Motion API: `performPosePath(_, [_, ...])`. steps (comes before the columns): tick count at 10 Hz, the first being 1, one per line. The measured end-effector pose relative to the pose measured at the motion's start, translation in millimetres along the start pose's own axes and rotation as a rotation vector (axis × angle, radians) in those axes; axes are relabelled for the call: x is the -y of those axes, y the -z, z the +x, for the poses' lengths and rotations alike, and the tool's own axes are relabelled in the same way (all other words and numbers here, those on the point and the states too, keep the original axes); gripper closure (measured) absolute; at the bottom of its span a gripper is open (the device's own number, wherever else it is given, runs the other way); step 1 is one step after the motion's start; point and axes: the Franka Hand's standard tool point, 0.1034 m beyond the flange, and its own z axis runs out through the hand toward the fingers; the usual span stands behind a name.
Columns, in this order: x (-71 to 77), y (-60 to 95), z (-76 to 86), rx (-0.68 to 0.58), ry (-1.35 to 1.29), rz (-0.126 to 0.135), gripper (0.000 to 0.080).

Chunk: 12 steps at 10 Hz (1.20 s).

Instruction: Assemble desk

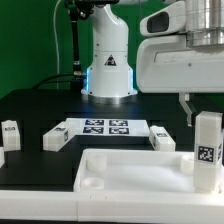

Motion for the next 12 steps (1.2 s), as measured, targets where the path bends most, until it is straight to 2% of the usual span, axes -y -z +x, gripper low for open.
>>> performPosePath(2, [0.2,0.1,-0.3,-0.001,-0.058,-0.002,0.0505])
performPosePath(4, [0.5,-0.2,-0.9,-0.001,0.003,-0.003,0.0474])
performPosePath(5, [2.0,-0.2,-2.5,-0.001,0.037,-0.003,0.029])
performPosePath(6, [3.5,-0.2,-4.2,-0.002,0.126,-0.006,0.029])
performPosePath(7, [4.3,-0.3,-5.0,-0.003,0.26,-0.007,0.018])
performPosePath(12, [3.1,-1.3,-1.7,-0.006,0.791,-0.021,0.0151])
